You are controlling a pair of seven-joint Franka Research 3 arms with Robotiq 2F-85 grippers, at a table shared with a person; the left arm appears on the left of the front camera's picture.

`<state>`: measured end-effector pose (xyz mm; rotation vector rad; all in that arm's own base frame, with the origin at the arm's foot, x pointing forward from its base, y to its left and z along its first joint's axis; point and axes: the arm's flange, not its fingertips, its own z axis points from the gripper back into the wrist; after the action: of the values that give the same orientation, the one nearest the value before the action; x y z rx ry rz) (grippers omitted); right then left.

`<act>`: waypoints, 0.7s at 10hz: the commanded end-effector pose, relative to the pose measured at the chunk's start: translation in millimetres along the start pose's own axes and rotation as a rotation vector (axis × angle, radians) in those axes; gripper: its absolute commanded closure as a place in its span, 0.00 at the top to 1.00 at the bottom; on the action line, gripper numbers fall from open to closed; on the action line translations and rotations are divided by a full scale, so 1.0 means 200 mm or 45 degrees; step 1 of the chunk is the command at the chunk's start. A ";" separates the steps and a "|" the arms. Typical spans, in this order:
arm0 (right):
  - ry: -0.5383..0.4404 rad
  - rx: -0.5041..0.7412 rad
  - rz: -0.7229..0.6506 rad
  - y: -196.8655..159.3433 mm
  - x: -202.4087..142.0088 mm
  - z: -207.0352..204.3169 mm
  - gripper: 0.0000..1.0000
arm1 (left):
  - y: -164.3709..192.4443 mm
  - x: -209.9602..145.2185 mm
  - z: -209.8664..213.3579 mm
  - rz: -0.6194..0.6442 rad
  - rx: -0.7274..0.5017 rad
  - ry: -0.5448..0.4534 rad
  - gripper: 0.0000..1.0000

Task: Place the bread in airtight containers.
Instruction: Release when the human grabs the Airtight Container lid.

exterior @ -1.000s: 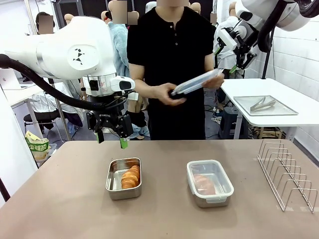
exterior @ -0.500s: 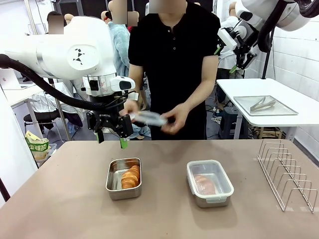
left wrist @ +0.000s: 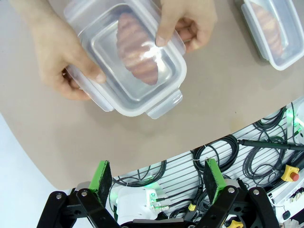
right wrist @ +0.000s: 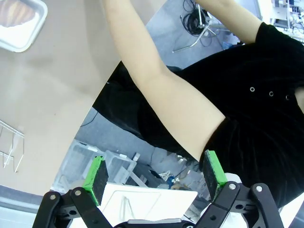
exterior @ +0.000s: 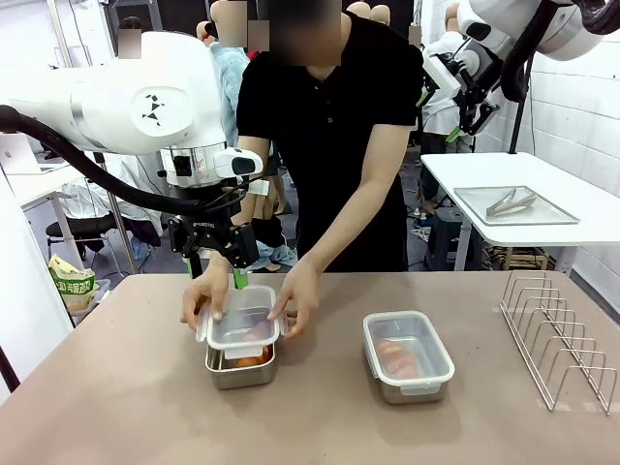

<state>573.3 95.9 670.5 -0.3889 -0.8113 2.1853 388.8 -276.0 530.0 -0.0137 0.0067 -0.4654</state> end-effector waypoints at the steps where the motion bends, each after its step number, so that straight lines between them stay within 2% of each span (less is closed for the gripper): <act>1: -0.003 -0.009 -0.006 0.00 0.00 0.00 1.00 | 0.01 0.00 0.01 0.003 0.010 0.000 1.00; 7: -0.003 -0.009 -0.006 0.00 0.00 0.00 1.00 | 0.01 0.00 0.01 0.003 0.010 0.000 1.00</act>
<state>573.3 95.9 670.5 -0.3889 -0.8113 2.1853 388.8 -276.0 530.0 -0.0137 0.0067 -0.4654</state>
